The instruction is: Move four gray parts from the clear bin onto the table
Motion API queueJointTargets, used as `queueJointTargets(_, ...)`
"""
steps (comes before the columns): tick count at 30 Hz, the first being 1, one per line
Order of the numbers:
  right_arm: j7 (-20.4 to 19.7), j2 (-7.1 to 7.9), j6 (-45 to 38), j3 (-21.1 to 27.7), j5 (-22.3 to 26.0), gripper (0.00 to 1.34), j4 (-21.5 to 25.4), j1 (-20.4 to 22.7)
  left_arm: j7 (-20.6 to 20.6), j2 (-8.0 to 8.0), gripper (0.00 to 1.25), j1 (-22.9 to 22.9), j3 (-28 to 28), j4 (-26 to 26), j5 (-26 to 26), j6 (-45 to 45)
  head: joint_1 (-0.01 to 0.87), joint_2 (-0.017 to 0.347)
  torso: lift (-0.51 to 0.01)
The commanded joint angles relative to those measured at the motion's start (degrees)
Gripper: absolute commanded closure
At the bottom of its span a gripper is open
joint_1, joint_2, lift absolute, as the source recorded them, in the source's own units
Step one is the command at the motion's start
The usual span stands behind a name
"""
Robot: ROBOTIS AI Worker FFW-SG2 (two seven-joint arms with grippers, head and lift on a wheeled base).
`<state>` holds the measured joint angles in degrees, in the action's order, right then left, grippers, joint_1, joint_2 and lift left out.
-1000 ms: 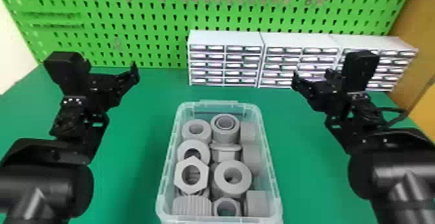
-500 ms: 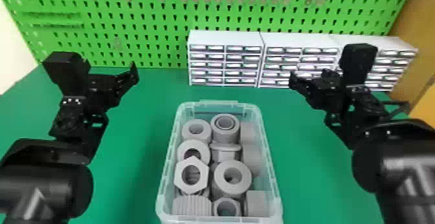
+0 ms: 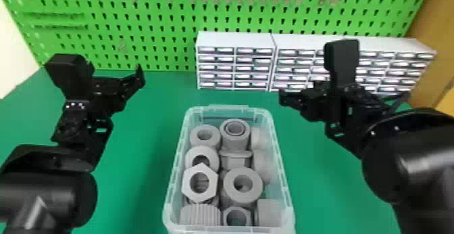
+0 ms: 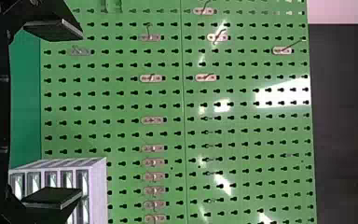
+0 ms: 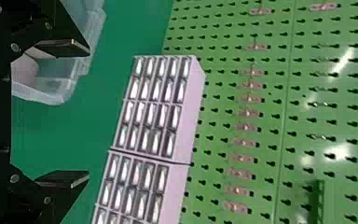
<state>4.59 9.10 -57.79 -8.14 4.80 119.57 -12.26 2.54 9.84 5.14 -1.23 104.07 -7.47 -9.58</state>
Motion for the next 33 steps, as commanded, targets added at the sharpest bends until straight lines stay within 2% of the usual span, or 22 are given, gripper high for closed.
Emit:
queueJointTargets(1, 0.0, 0.05, -5.0, -1.6, -0.1, 0.34, 1.4, 0.0, 0.0, 0.00, 0.11, 0.0, 0.0, 0.1, 0.0, 0.0, 0.687, 0.026, -0.050)
queueJointTargets(17, 0.0, -0.13, -19.7, -5.3, -0.3, 0.34, 2.8, -3.8, 0.0, 0.00, 0.11, 0.1, -0.2, 0.1, 0.2, 0.0, 0.687, 0.026, -0.050)
queueJointTargets(26, 0.1, 0.05, -28.6, -6.6, 0.6, 0.34, -1.3, -9.4, 0.0, 0.00, 0.11, 0.3, -0.5, 0.0, 0.3, -0.4, 0.687, 0.026, -0.050)
queueJointTargets(33, 0.1, -0.57, -28.0, -7.2, 2.1, 0.34, -6.2, -11.5, 0.0, 0.00, 0.11, 0.1, -0.6, 0.0, 0.4, -0.6, 0.687, 0.026, -0.050)
